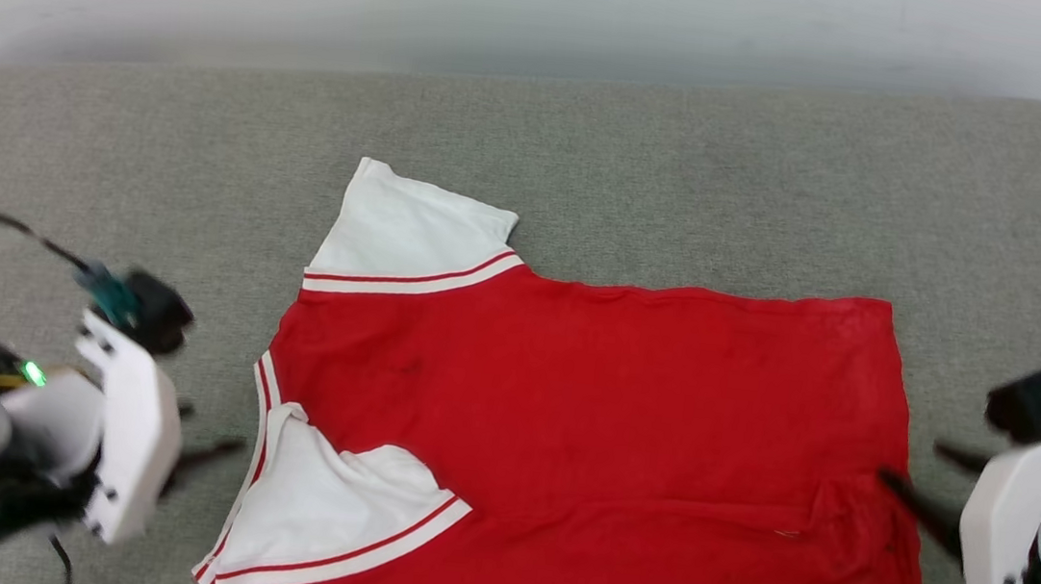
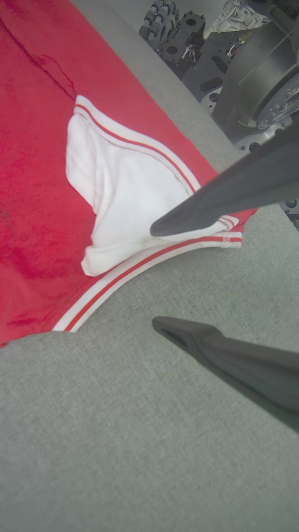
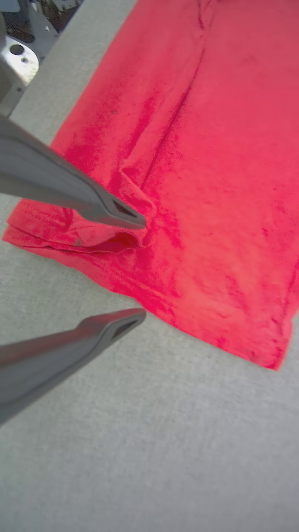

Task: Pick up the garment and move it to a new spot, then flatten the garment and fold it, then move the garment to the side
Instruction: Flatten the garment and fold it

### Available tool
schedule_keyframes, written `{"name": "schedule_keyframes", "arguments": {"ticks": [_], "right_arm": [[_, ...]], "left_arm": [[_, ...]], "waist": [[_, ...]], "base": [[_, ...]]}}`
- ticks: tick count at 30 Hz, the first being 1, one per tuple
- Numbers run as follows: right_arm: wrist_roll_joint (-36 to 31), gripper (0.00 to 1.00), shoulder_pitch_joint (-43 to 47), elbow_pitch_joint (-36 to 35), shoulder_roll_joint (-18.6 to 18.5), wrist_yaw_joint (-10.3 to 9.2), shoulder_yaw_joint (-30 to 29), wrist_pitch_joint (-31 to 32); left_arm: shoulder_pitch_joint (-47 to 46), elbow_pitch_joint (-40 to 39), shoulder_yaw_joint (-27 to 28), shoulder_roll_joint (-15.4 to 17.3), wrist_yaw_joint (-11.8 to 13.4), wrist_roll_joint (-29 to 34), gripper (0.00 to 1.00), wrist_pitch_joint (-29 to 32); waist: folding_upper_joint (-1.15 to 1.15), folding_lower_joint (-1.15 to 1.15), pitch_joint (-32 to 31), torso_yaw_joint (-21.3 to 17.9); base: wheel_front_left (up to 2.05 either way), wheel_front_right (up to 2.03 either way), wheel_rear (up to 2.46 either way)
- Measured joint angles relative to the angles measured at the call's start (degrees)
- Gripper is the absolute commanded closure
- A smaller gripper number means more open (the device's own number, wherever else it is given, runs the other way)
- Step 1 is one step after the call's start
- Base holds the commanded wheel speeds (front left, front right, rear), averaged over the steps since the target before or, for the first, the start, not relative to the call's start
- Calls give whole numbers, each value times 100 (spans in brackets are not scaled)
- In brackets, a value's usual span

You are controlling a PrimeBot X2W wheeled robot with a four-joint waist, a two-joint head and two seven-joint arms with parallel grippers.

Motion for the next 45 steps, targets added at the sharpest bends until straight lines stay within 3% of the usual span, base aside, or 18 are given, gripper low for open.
{"name": "schedule_keyframes", "arguments": {"ticks": [4, 11, 17, 21, 26, 31, 37, 42, 43, 44, 45], "right_arm": [[-499, 0, -249, -126, 301, 0, -582, -878], [-1374, 0, -289, -459, 1168, 0, -1663, -2067], [-2175, 0, 10, -1268, 1898, 0, -2398, -2510], [-2576, 0, 203, -1794, 2243, 0, -2426, -2468], [-2844, 0, 236, -2179, 2437, 0, -2388, -2352], [-3005, 0, 110, -2298, 2533, 0, -2364, -2332], [-3053, 0, -144, -2247, 2571, 0, -2263, -2404], [-3052, 0, -243, -2103, 2565, 0, -2225, -2450], [-3050, 0, -263, -2087, 2558, 0, -2226, -2455], [-3040, 0, -296, -2068, 2548, 0, -2228, -2455], [-3044, 0, -332, -2050, 2533, 0, -2232, -2466]], "left_arm": [[-425, 22, 292, 224, 20, 243, 0, -201], [-1318, 240, 734, 121, -10, 308, 0, -281], [-2153, 537, 893, -77, -88, 326, 0, 157], [-2721, 782, 953, -196, -75, 298, 0, 616], [-3357, 1067, 943, -493, 2, 38, 0, 1515], [-3866, 1322, 748, -680, 147, 197, 0, 2182], [-4054, 1644, 522, -836, 136, 403, 0, 2484], [-4119, 1696, 324, -837, -20, 548, 0, 2610], [-4127, 1700, 299, -835, -49, 555, 4, 2637], [-4126, 1712, 277, -834, -63, 555, 100, 2635], [-4119, 1723, 248, -836, -82, 556, 100, 2632]], "waist": [[0, 0, 61, -83], [0, 0, 403, -213], [0, 0, 863, -363], [0, 0, 1211, -496], [0, 0, 1680, -664], [0, 1, 2140, -797], [0, 1, 2564, -928], [0, 1, 2691, -984], [0, 0, 2684, -984], [0, 0, 2669, -983], [0, 0, 2648, -982]], "base": [[0, 0, 0], [0, 0, 0], [0, 0, 0], [0, 0, 0], [0, 0, 0], [0, 0, 0], [0, 0, 0], [0, 0, 0], [0, 0, 0], [0, 0, 0], [0, 0, 0]]}}
